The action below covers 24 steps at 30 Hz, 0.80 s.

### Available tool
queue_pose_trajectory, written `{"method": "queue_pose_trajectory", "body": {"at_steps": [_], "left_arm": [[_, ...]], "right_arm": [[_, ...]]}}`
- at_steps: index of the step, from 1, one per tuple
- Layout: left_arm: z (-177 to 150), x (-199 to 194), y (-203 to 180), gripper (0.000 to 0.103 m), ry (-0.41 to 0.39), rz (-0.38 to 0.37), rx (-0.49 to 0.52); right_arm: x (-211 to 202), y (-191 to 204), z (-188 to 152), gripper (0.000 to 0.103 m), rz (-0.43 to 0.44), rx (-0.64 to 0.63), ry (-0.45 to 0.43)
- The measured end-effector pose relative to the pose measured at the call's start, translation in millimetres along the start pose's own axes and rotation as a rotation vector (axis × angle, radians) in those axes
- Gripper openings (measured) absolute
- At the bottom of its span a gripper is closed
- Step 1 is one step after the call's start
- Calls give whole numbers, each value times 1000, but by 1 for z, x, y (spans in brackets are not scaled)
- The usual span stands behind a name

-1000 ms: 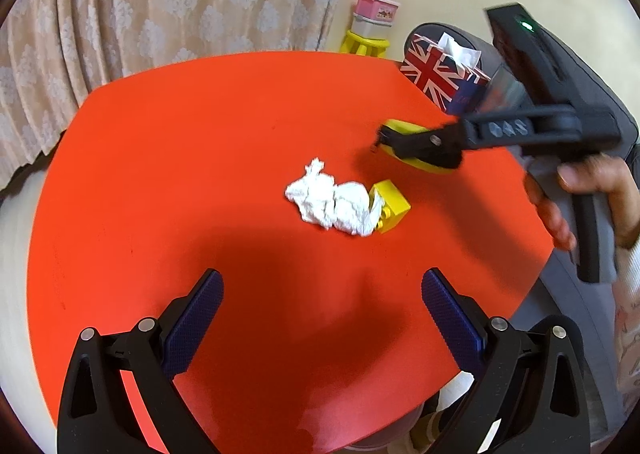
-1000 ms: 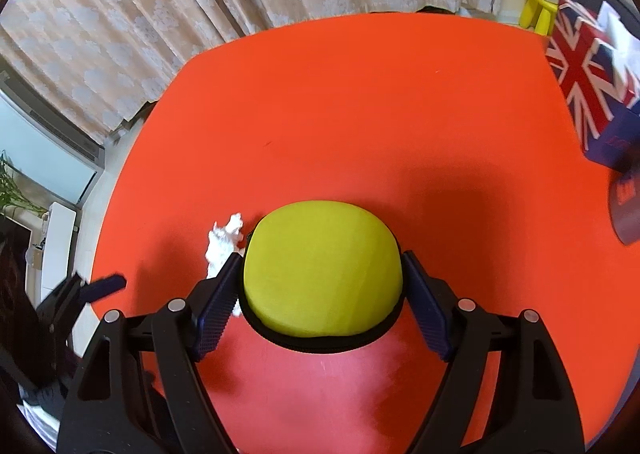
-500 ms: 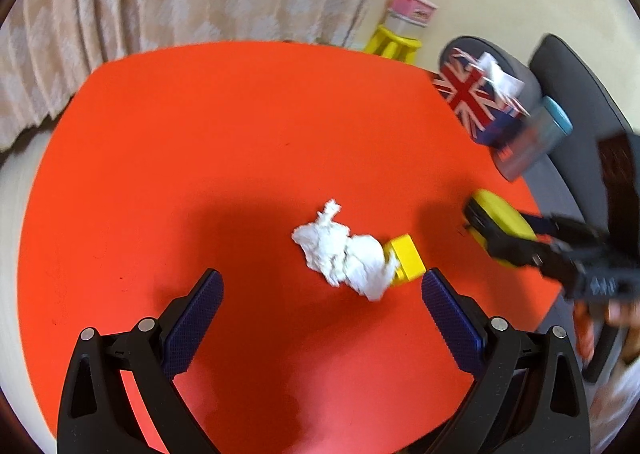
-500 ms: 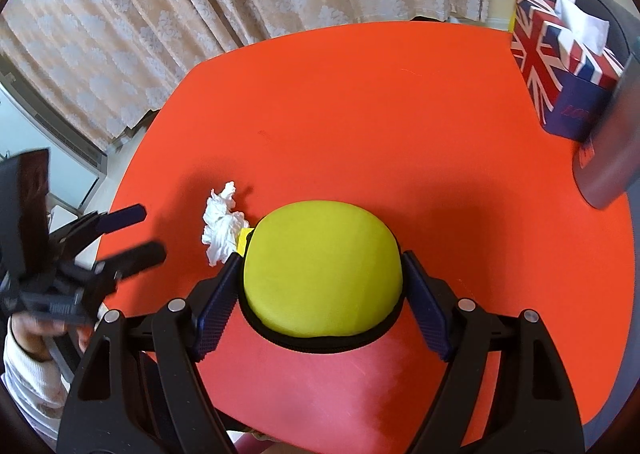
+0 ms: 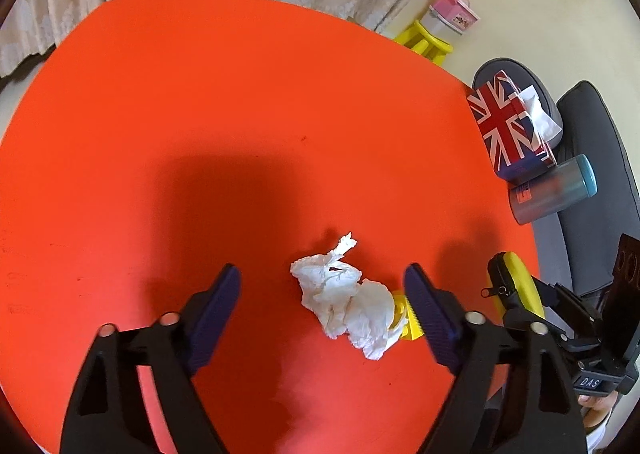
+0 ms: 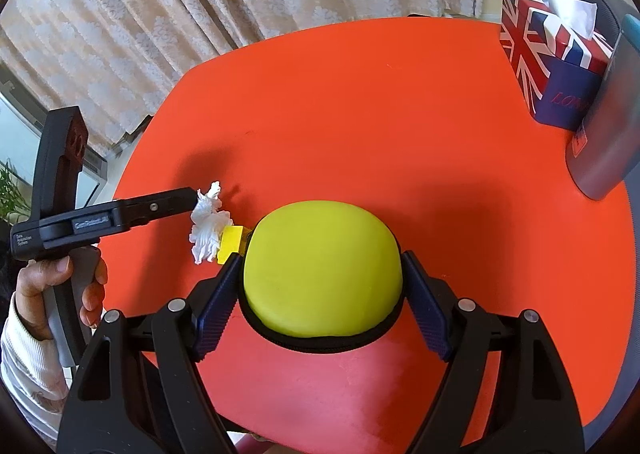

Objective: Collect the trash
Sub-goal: 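Grasp a piece of white tissue with the left gripper while the right holds the yellow case, then carry both items over the bin while the left gripper releases the tissue inside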

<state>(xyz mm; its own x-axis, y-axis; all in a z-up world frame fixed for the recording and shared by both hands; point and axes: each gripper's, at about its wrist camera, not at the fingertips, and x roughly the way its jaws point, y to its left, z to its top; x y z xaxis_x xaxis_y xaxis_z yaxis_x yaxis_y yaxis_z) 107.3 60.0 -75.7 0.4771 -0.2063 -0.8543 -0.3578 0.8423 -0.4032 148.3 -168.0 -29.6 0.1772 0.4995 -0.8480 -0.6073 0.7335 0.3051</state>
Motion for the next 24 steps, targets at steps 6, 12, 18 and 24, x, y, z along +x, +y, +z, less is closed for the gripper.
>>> {"method": "queue_pose_trajectory", "body": {"at_steps": [6,12,18,24], "left_arm": [[3,6,-1,34,8,-9,-3],[3,6,-2,8,-4,-11,14],[2,-3,-1,1,-42,-13,33],[-1,-15,-1,0,-66,-23,53]], "right_arm": [[4,-3,-2,78,7,1,3],[4,-4,-2,78,14,-2,1],[4,-2,-3,78,14,-4,-5],[-2,3,-4,78,13,-8,-16]]}}
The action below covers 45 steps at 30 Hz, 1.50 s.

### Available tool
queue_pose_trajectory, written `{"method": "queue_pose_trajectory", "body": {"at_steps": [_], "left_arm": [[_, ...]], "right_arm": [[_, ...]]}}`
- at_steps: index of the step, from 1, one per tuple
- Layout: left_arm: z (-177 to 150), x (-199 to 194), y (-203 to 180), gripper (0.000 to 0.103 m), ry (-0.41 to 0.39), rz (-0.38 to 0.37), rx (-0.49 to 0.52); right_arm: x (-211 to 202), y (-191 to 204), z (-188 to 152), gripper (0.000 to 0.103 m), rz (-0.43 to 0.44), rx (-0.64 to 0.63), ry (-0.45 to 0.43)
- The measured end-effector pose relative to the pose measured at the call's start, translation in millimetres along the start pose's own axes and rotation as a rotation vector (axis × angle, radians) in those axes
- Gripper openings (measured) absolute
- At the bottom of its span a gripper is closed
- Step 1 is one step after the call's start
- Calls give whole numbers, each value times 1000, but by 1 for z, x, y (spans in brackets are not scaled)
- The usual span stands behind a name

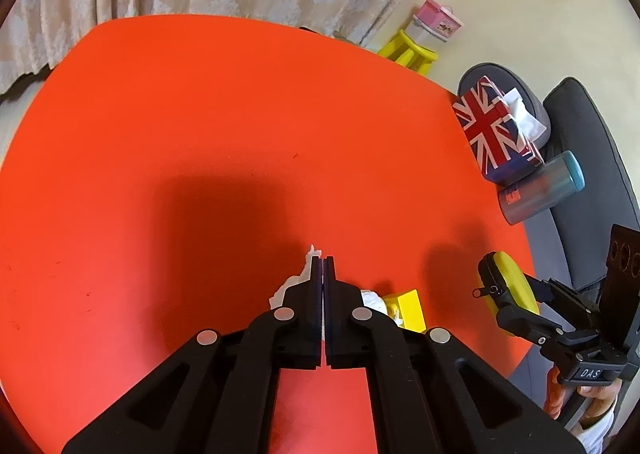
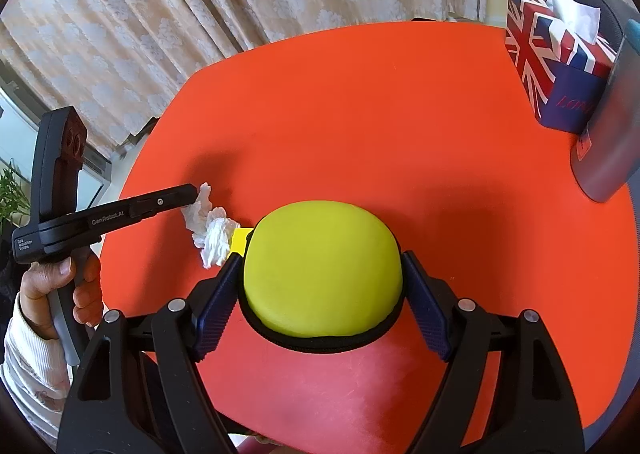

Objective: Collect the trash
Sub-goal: 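Carry both items over the bin while the left gripper releases the tissue inside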

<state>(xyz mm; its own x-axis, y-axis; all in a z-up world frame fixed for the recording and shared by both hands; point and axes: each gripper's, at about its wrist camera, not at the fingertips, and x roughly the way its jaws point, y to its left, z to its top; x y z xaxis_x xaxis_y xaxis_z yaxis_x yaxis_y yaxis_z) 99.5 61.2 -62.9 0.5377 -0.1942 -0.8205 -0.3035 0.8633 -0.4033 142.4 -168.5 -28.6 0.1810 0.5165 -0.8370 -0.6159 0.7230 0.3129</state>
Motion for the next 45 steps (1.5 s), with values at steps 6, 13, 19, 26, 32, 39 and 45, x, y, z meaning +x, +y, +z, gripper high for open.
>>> {"method": "queue_pose_trajectory", "body": {"at_steps": [6,13,19,26,32,39,45], "left_arm": [[-2,-14,-4,0,-31,2,24],[-7,-37,-12,0,-70,20,72],[-15,-62,-22,0,-108,33,114],[-37,-90,-40,0,-140,38,191],[-63,-105,-57,0,-153,42,260],[-101,-122,-70,0,-164,28,329],[-131,-129,-75,0,-165,30,365]], "right_arm": [[-8,8,2,78,0,-12,-9],[-21,14,1,78,-3,-26,-27],[-39,22,-5,78,-9,-38,-46],[-61,35,-17,78,-14,-60,-73],[-77,47,-39,78,-20,-80,-88],[-96,61,-75,78,-29,-121,-105],[-108,71,-103,78,-26,-151,-116]]}}
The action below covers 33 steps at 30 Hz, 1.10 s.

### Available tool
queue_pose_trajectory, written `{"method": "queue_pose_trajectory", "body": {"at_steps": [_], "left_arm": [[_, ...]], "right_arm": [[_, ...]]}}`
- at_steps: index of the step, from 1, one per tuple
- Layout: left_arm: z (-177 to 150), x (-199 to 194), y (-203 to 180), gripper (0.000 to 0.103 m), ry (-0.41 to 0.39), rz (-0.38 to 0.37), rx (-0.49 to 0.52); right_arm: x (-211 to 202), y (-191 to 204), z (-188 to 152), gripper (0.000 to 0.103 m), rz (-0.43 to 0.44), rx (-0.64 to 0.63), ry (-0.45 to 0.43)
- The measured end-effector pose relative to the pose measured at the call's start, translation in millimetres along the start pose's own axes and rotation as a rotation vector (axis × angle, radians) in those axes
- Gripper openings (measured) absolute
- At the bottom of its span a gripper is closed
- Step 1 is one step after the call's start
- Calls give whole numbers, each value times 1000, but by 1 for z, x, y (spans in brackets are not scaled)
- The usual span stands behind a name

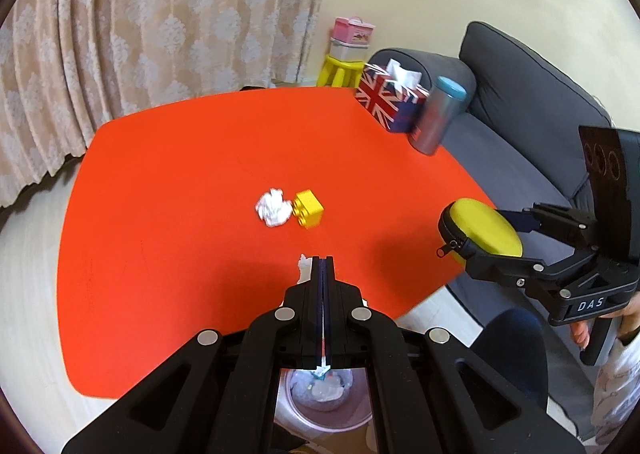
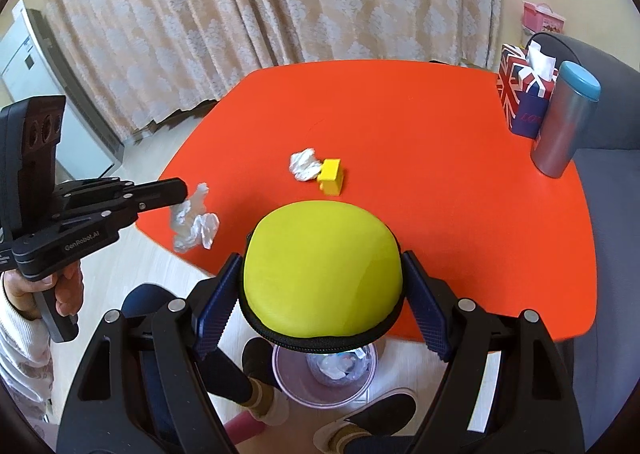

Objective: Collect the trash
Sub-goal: 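Carry both items over the bin while the left gripper releases the tissue inside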

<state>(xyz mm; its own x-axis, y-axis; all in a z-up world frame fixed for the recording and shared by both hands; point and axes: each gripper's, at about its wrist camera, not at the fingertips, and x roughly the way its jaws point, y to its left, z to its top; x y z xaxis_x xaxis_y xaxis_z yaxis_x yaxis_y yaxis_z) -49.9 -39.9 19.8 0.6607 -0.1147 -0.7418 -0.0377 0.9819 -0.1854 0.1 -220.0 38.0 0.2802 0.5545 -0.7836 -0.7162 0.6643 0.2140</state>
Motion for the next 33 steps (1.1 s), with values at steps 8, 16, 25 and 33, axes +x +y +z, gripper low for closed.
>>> {"method": "queue_pose_trajectory", "body": {"at_steps": [8,16,25,33], "left_arm": [[-30,-8,-23,0,13,-13,56],[-65,3,-42,0,57,-33,100],[-92,26,-50,0,111,-52,103],[-93,31,-53,0,125,-60,120]], "right_arm": [[-18,16,-31,78,14,-18,-17],[-12,20,-63,78,1,-20,14],[0,13,-86,78,-12,-2,47],[0,10,-87,78,-14,4,43]]}}
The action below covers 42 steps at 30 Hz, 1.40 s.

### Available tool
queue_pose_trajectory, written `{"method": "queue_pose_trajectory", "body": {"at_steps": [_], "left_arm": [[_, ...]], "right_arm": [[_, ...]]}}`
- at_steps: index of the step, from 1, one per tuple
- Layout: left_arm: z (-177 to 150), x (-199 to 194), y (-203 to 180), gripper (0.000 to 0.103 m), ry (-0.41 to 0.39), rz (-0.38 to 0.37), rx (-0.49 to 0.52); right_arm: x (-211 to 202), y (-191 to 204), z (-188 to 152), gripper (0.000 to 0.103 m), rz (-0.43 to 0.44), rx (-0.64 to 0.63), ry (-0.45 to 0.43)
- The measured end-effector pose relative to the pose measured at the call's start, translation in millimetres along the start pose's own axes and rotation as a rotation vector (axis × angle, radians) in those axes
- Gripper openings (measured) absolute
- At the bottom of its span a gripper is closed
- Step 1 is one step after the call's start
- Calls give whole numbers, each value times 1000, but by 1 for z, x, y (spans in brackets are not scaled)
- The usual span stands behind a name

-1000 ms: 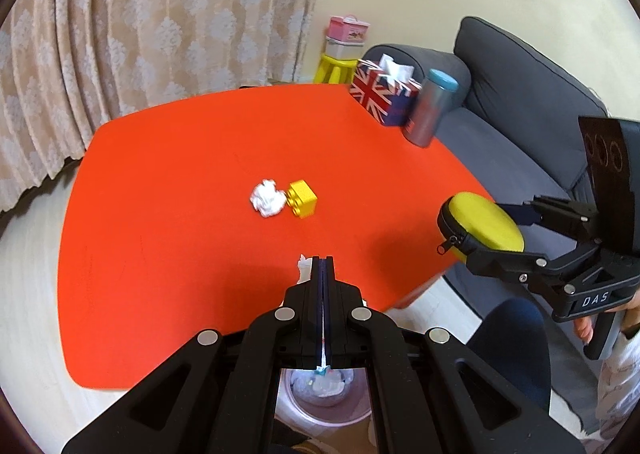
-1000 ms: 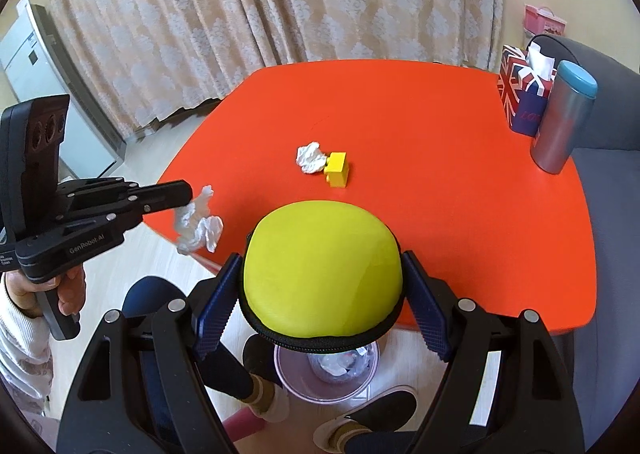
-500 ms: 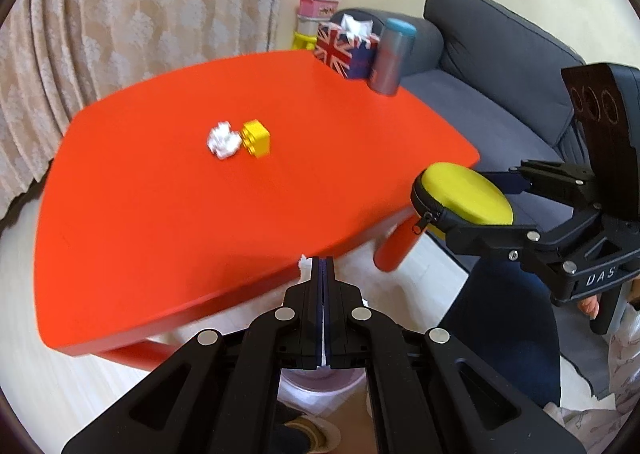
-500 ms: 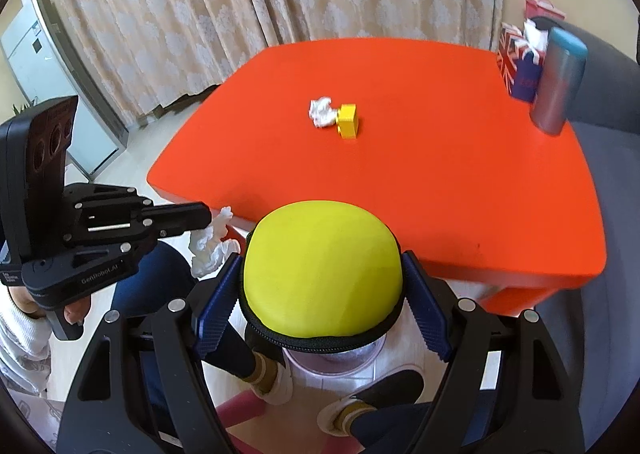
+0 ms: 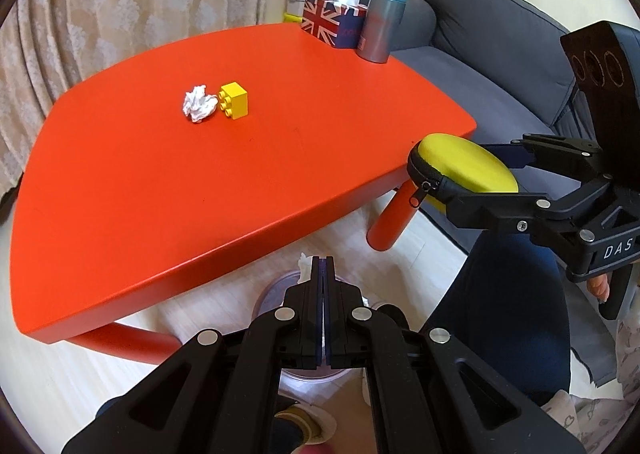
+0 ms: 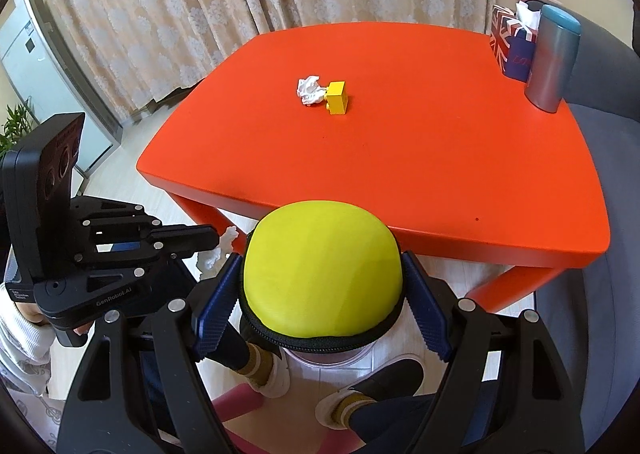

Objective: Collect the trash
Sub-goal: 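Carry both items over the bin while the left gripper releases the tissue inside, then open the right gripper to drop the yellow zip case into the bin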

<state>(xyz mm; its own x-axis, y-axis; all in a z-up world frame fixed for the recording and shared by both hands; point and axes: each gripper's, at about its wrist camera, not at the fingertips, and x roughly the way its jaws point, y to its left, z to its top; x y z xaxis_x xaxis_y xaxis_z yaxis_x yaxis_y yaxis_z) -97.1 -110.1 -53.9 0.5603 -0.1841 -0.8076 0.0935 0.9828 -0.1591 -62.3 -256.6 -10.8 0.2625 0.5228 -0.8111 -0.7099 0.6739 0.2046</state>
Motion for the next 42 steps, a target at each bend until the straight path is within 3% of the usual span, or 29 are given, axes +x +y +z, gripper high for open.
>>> {"method": "queue_pose_trajectory", "body": {"at_steps": [4,5,6,7,9,11,23,42], "left_arm": [[2,4,0,9,4,-6,-2],[2,5,0,16,8,1,-2],[2,7,1,37,12,6,-3],[1,7,2,49,6,0,-9],[0,4,4,91,-29,7,-27],[1,0,5,93,-62,22,-26],[-2,-10,14,95,-86,90,-16],[-15,-33,35,95,-92,98,-80]], "right_arm": [[0,-2,1,78,-1,1,0],[0,-1,1,78,-1,1,-1],[0,-2,1,78,-2,2,-1],[-1,-2,1,78,-3,3,-1],[0,-3,2,78,-3,5,0],[0,-3,1,78,-4,7,3],[3,0,-1,78,-1,0,6],[14,23,0,78,32,-67,40]]}}
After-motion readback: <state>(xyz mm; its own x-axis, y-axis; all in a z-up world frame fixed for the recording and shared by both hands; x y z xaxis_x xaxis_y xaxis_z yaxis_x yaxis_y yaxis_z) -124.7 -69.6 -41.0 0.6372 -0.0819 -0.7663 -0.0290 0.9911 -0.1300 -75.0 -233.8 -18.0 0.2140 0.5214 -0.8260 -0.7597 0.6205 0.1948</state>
